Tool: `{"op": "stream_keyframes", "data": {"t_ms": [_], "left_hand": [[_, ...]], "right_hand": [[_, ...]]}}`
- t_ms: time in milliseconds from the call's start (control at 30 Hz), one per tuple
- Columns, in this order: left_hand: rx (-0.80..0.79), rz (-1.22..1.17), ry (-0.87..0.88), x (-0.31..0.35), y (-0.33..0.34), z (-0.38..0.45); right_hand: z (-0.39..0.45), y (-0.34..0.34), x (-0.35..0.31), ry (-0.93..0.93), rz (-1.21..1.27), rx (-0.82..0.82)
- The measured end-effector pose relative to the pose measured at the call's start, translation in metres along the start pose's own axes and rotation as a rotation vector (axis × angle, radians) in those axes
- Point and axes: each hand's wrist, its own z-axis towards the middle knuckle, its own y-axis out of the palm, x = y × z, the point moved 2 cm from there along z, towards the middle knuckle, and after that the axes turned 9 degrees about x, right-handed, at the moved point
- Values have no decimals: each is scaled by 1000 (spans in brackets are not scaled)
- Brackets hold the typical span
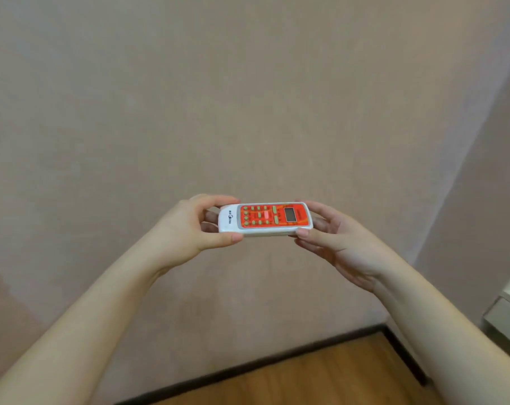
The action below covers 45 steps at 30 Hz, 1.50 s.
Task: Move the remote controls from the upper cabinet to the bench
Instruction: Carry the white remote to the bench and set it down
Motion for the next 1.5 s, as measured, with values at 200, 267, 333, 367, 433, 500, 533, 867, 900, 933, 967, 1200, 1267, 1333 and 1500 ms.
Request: {"op": "stream_keyframes", "data": {"t_ms": [200,267,333,367,433,500,533,867,900,933,967,1200,1267,1333,1500], "left_hand": [[-118,-29,96,39,76,18],[-140,-38,125,54,101,23],[-165,-41,149,69,130,27],[-182,-46,155,76,146,28],[-224,-55,167,91,180,30],[-270,-53,194,107,216,31],[-289,-53,209,116,233,32],[-453,-104,311,174,372,43],[-466,-111,313,177,384,46],[-480,-117,315,179,396,48],[-497,-121,316,180,408,52],[-651,-169,360,178,495,94],[-699,-187,396,178,520,108],[-744,-210,418,180,542,121],[-864,-223,475,190,590,148]], "right_hand": [[-42,-73,-13,-28,-36,181],[-56,-97,-18,-43,-56,225],[-71,-125,-22,-55,-55,263],[-79,-140,-25,-54,-55,284],[-96,-173,-29,-59,-62,332],[-113,-206,-32,-68,-71,379],[-121,-222,-33,-71,-65,402],[-183,-343,-36,-77,-46,605],[-185,-351,-35,-75,-51,628],[-186,-360,-34,-75,-52,653],[-187,-368,-33,-75,-47,680],[-186,-418,-11,-43,-59,875],[-182,-431,-8,-35,-66,947],[-179,-443,-7,-38,-65,1011],[-177,-462,-6,-13,-95,1137]]}}
